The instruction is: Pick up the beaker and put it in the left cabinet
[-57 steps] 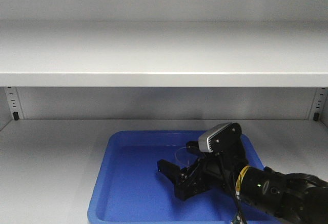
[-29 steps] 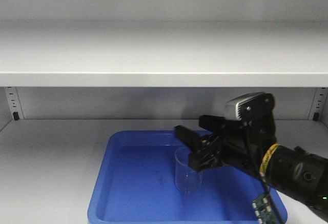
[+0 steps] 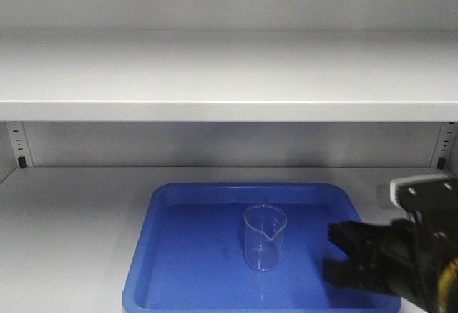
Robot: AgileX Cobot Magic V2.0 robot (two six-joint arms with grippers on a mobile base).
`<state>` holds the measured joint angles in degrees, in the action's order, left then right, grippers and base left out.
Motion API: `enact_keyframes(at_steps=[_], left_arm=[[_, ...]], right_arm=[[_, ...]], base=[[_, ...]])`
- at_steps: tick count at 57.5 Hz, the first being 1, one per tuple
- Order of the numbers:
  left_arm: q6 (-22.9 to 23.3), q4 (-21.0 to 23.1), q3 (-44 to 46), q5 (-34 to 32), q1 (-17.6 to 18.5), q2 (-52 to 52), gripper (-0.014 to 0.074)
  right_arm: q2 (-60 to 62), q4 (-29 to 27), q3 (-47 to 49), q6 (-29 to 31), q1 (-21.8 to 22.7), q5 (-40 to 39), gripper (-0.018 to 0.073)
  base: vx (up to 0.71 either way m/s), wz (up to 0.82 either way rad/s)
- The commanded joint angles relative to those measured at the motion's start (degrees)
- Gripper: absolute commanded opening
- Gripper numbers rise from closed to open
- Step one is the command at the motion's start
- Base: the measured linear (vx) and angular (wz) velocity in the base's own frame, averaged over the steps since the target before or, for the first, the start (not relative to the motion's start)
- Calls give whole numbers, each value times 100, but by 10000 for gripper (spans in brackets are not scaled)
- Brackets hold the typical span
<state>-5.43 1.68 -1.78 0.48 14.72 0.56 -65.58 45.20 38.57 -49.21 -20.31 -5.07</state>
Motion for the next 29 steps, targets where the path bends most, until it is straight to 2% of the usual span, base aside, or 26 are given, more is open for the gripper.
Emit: enact_keyframes(at_steps=[1,18,29], left_arm=[[20,42,-94,-477,24,103,1],[20,42,-94,-477,24,103,1],[20,42,-94,-477,24,103,1]], right_arm=[[532,24,-196,23,20,-254,-6],[2378,29,-1426,-10,20,589,-6],[3174,29,-1959,-10,20,622,-6]], base=[[0,0],[0,0],[0,0]])
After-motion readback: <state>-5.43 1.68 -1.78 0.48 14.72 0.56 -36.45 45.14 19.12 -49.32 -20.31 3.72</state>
